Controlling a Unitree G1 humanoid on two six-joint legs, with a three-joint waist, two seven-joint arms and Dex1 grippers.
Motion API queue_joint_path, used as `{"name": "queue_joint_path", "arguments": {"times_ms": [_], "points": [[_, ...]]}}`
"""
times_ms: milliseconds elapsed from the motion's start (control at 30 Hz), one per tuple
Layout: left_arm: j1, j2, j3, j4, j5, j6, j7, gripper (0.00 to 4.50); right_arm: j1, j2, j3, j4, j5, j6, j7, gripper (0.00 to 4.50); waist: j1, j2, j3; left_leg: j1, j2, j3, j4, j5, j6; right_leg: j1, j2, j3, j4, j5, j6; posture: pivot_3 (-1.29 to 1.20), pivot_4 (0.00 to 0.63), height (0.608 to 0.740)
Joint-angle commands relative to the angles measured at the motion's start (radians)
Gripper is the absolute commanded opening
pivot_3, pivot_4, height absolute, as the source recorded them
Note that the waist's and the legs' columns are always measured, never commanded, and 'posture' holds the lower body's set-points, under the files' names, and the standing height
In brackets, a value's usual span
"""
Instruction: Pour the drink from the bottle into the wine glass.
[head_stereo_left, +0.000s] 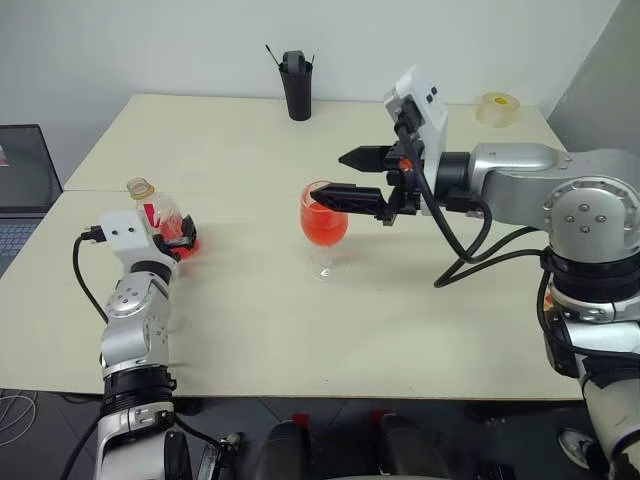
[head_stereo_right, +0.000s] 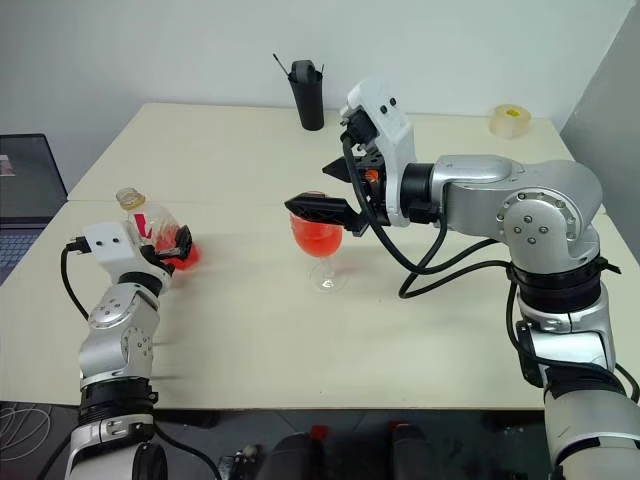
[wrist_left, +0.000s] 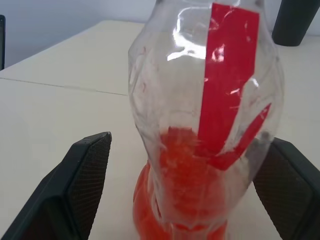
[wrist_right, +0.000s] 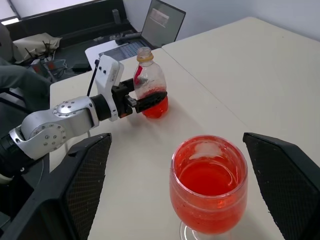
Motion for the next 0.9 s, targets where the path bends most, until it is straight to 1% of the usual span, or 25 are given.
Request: {"name": "queue_joint_path", "arguments": {"times_ms": [33,267,433,500,567,667,700,767,800,900], "points": [[0.021,0.011,0.012,-0.085,-0.005,0.019,0.003,4.41,-0.003,0.014,-0.032,-0.021,-0.018,-0.01,0.02,4.5,0.0,0.0,0.0,0.0,0.0,0.0,0.0,0.0,0.0,0.0,0.0,0.0,0.0,0.0,0.0,0.0,0.15,0.74],[0.091,0.001,0.008,-0.188,-0.007,0.069,0.007,4.41,0.002,0.034,-0.025,-0.008,-0.068,-0.024,0.063,4.5,0.0,0.0,0.0,0.0,0.0,0.0,0.0,0.0,0.0,0.0,0.0,0.0,-0.001,0.0,0.0,0.0,0.15,0.74],[0.158,-0.02,0.011,-0.317,-0.03,0.133,0.011,4.41,0.008,0.038,-0.027,0.0,-0.107,-0.033,0.097,4.5,0.0,0.0,0.0,0.0,0.0,0.0,-0.001,0.0,0.0,0.0,0.0,0.001,-0.002,0.0,0.0,0.0,0.15,0.74],[0.192,0.002,0.01,-0.38,-0.057,0.177,-0.031,4.41,0.017,0.03,-0.029,-0.003,-0.124,-0.04,0.11,4.5,0.0,0.0,0.0,0.0,0.0,-0.001,-0.001,0.0,0.0,0.0,0.0,0.001,-0.002,0.0,0.0,0.0,0.15,0.74],[0.216,0.06,0.022,-0.446,-0.11,0.222,-0.12,4.41,0.028,0.012,-0.039,-0.003,-0.139,-0.05,0.131,4.5,-0.001,0.0,0.0,0.0,0.0,0.0,-0.001,0.0,0.0,0.0,0.0,0.001,-0.003,0.0,0.0,0.0,0.15,0.74],[0.225,0.192,0.046,-0.484,-0.192,0.265,-0.294,4.41,0.043,-0.015,-0.049,-0.003,-0.157,-0.063,0.161,4.5,-0.001,0.001,0.0,0.0,0.0,-0.001,-0.002,0.0,0.0,0.0,0.0,0.0,-0.004,0.0,0.0,0.0,0.15,0.74],[0.215,0.251,0.076,-0.489,-0.25,0.295,-0.369,4.41,0.052,-0.035,-0.063,-0.006,-0.156,-0.064,0.176,4.5,-0.001,0.0,0.0,0.0,0.0,-0.001,-0.002,0.0,0.0,0.0,0.0,0.0,-0.003,0.0,0.0,0.0,0.15,0.74],[0.189,0.352,0.12,-0.49,-0.352,0.339,-0.499,4.41,0.073,-0.071,-0.104,-0.019,-0.137,-0.066,0.211,4.5,0.0,0.001,0.001,0.0,0.0,-0.001,-0.002,0.0,0.0,0.001,0.003,0.0,-0.005,0.0,0.0,0.0,0.15,0.74],[0.182,0.382,0.131,-0.486,-0.382,0.35,-0.538,4.41,0.079,-0.079,-0.117,-0.024,-0.128,-0.067,0.222,4.5,0.0,0.001,0.001,0.0,0.0,0.0,-0.002,0.0,0.0,0.001,0.003,-0.001,-0.005,0.0,0.0,0.0,0.15,0.74],[0.109,0.503,0.156,-0.463,-0.501,0.437,-0.67,4.41,0.192,-0.169,-0.217,-0.076,-0.125,-0.149,0.326,4.5,0.006,0.001,0.002,0.0,-0.001,-0.001,-0.002,0.0,0.0,0.002,0.003,-0.001,-0.008,0.0,0.0,0.0,0.15,0.74]]}}
